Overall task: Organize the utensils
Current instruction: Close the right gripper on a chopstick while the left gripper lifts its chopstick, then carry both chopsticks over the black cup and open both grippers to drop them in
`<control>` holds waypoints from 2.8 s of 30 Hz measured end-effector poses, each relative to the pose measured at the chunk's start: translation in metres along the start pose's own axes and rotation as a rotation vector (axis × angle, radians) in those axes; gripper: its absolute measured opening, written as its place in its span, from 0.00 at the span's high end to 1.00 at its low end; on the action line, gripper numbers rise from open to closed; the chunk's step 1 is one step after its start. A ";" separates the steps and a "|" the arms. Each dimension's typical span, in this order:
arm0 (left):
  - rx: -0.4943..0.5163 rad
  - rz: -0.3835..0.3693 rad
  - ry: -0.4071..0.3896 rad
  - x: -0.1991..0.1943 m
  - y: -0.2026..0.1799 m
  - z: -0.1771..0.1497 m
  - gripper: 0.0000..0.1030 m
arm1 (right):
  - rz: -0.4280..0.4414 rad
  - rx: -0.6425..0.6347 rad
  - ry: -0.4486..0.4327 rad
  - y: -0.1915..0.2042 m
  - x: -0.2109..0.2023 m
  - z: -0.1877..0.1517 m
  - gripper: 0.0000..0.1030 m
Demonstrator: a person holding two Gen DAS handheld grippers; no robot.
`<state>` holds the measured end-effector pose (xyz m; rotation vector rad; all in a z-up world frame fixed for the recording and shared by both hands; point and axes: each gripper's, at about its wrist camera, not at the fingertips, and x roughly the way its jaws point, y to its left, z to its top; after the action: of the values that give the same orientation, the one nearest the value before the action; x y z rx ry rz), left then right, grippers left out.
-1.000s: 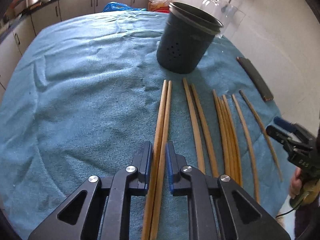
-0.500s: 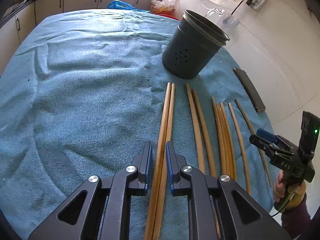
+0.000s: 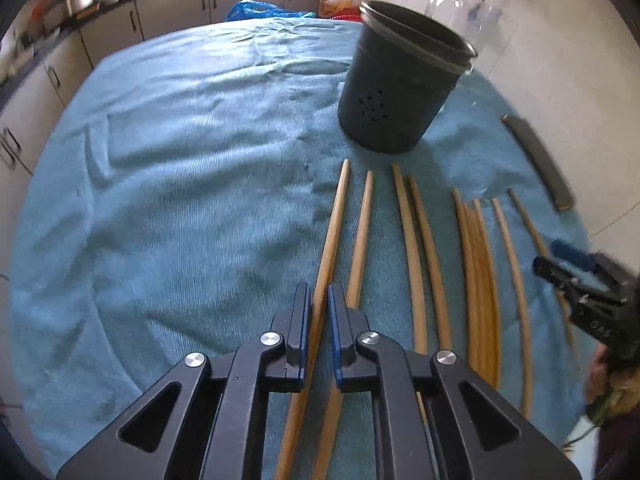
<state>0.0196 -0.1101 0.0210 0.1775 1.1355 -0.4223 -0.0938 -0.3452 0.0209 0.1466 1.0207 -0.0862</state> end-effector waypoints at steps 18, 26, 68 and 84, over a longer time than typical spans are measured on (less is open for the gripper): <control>-0.145 0.034 0.098 -0.014 0.038 -0.006 0.91 | 0.072 0.049 0.183 -0.012 0.016 0.033 0.85; -0.078 0.013 0.073 0.005 0.030 0.021 0.90 | -0.020 -0.013 0.254 0.005 0.037 0.064 0.85; 0.008 0.024 -0.565 -0.252 -0.022 -0.077 0.94 | 0.065 -0.045 -0.430 0.055 -0.210 0.040 0.93; -0.010 -0.049 -0.670 -0.274 -0.025 0.074 0.94 | 0.188 0.084 -0.663 0.058 -0.232 0.159 0.92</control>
<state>-0.0254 -0.0936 0.3020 -0.0066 0.4833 -0.4726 -0.0721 -0.3131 0.3055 0.2683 0.3391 -0.0029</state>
